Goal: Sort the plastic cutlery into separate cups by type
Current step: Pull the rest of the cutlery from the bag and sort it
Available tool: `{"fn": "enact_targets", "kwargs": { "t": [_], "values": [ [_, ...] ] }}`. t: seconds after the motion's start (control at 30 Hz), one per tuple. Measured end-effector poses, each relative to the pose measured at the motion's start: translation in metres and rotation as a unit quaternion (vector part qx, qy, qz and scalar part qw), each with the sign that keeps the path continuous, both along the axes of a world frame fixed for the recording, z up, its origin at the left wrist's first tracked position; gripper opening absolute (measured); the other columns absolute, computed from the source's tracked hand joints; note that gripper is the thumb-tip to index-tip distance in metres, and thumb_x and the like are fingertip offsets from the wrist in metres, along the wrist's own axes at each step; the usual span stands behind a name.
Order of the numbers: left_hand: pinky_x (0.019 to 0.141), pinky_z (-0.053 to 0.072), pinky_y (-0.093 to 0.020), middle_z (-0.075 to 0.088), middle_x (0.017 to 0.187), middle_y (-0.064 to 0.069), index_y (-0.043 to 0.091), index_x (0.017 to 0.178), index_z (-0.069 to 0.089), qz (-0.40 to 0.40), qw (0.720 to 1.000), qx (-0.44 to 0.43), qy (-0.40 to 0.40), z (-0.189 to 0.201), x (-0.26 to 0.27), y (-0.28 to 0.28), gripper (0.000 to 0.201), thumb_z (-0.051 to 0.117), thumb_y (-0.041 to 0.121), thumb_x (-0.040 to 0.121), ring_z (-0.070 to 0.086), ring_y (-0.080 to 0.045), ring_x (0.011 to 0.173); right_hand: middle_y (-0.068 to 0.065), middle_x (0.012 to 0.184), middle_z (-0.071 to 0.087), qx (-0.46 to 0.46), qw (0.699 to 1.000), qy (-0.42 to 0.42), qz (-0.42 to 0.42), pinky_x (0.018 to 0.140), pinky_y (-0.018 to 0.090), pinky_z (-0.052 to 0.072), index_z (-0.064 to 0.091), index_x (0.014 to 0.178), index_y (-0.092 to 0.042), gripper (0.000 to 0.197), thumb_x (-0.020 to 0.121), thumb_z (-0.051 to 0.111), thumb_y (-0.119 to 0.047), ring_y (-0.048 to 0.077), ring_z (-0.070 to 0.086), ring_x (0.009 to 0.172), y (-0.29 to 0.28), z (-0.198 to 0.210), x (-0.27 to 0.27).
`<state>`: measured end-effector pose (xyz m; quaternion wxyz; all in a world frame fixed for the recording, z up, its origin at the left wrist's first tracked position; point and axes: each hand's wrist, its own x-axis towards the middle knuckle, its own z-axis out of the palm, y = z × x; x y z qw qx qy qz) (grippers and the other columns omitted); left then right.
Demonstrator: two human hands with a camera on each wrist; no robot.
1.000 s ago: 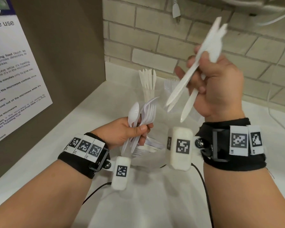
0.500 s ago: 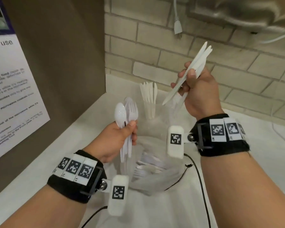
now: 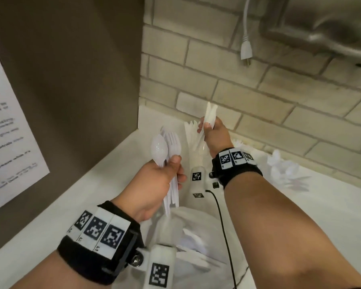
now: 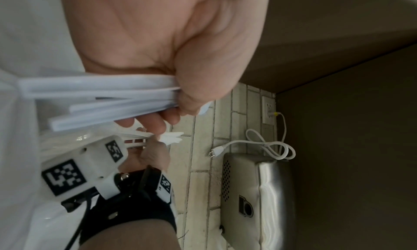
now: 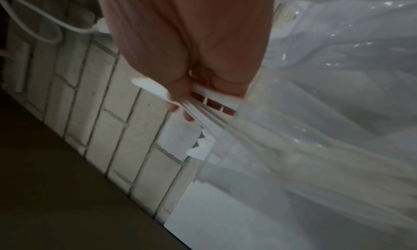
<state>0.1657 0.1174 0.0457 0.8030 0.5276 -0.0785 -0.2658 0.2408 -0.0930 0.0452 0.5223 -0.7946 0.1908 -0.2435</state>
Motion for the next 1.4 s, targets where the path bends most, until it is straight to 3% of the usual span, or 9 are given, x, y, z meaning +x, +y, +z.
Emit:
{"fn": "enact_targets", "kwargs": {
  "t": [0.1, 0.37, 0.5, 0.67, 0.83, 0.93, 1.23, 1.33, 1.4],
  "values": [
    [0.068, 0.048, -0.03, 0.06, 0.07, 0.001, 0.01, 0.086, 0.062, 0.001, 1.0, 0.011, -0.004, 0.0, -0.001, -0.003, 0.019, 0.053, 0.023, 0.096, 0.061, -0.016, 0.069, 0.007, 0.109, 0.069, -0.002, 0.996, 0.083, -0.016, 0.092, 0.035, 0.05, 0.063, 0.121, -0.011, 0.033, 0.09, 0.051, -0.008, 0.025, 0.063, 0.101, -0.004, -0.007, 0.0],
    [0.064, 0.05, -0.027, 0.057, 0.072, -0.001, 0.011, 0.089, 0.06, -0.012, 1.0, 0.008, 0.005, 0.012, -0.014, -0.011, 0.016, 0.051, 0.021, 0.097, 0.058, -0.016, 0.068, 0.008, 0.14, 0.053, -0.019, 0.995, 0.075, -0.056, 0.105, 0.028, 0.042, 0.049, 0.137, -0.008, 0.05, 0.088, 0.052, 0.001, 0.021, 0.051, 0.127, 0.004, 0.026, -0.015],
    [0.068, 0.05, -0.029, 0.057, 0.073, 0.0, 0.012, 0.087, 0.06, -0.026, 0.999, 0.012, -0.018, 0.022, -0.022, -0.008, 0.017, 0.051, 0.022, 0.098, 0.059, -0.016, 0.068, 0.001, 0.128, 0.059, -0.067, 0.996, 0.02, -0.058, 0.076, 0.015, 0.046, 0.058, 0.129, -0.015, 0.043, 0.089, 0.052, 0.0, 0.008, 0.059, 0.092, 0.018, 0.068, -0.043],
    [0.076, 0.05, -0.033, 0.06, 0.074, 0.002, 0.013, 0.093, 0.062, -0.089, 0.995, -0.017, -0.037, 0.029, -0.035, -0.002, 0.017, 0.05, 0.025, 0.097, 0.062, -0.013, 0.067, -0.003, 0.096, 0.069, -0.014, 0.998, -0.028, 0.046, 0.085, 0.029, 0.052, 0.069, 0.1, -0.019, 0.013, 0.09, 0.063, -0.016, 0.013, 0.064, 0.091, 0.055, 0.118, -0.119],
    [0.071, 0.054, -0.034, 0.059, 0.075, 0.0, 0.013, 0.09, 0.062, -0.114, 0.991, -0.006, -0.068, 0.032, -0.05, -0.003, 0.019, 0.05, 0.026, 0.097, 0.062, -0.015, 0.068, -0.007, 0.076, 0.068, -0.086, 0.993, 0.037, 0.073, 0.06, 0.018, 0.05, 0.071, 0.093, -0.018, 0.03, 0.072, 0.08, -0.038, 0.0, 0.061, 0.064, 0.09, 0.112, -0.182],
    [0.066, 0.052, -0.034, 0.058, 0.076, -0.001, 0.011, 0.091, 0.06, -0.111, 0.988, 0.038, -0.105, 0.031, -0.056, -0.007, 0.019, 0.047, 0.023, 0.099, 0.057, -0.014, 0.062, -0.012, 0.06, 0.062, -0.094, 0.995, 0.024, 0.034, 0.05, 0.01, 0.044, 0.067, 0.083, -0.015, 0.024, 0.073, 0.081, -0.031, -0.005, 0.055, 0.047, 0.102, 0.095, -0.194],
    [0.064, 0.053, -0.03, 0.065, 0.085, -0.003, 0.006, 0.117, 0.058, -0.205, 0.978, -0.02, -0.033, 0.025, -0.053, -0.004, 0.037, 0.043, 0.033, 0.099, 0.063, -0.015, 0.07, -0.003, 0.075, 0.069, 0.037, 0.999, -0.003, 0.008, 0.068, 0.028, 0.045, 0.056, 0.083, -0.017, 0.015, 0.096, 0.055, -0.026, 0.008, 0.061, 0.063, 0.092, 0.076, -0.2],
    [0.069, 0.057, -0.035, 0.069, 0.084, -0.004, 0.009, 0.101, 0.061, -0.214, 0.976, -0.003, -0.026, 0.027, -0.048, -0.003, 0.027, 0.042, 0.029, 0.1, 0.069, -0.019, 0.072, -0.001, 0.069, 0.064, 0.083, 0.994, -0.068, -0.024, 0.07, 0.04, 0.053, 0.049, 0.094, -0.016, 0.01, 0.098, 0.049, -0.024, 0.014, 0.063, 0.062, 0.093, 0.077, -0.197],
    [0.072, 0.056, -0.037, 0.068, 0.081, -0.002, 0.011, 0.095, 0.059, -0.208, 0.977, 0.03, -0.047, 0.026, -0.044, -0.007, 0.026, 0.043, 0.031, 0.099, 0.067, -0.017, 0.068, -0.001, 0.063, 0.052, 0.097, 0.99, -0.098, -0.033, 0.057, 0.039, 0.054, 0.042, 0.092, -0.019, 0.012, 0.097, 0.051, -0.025, 0.015, 0.056, 0.048, 0.093, 0.079, -0.195]
  ]
}}
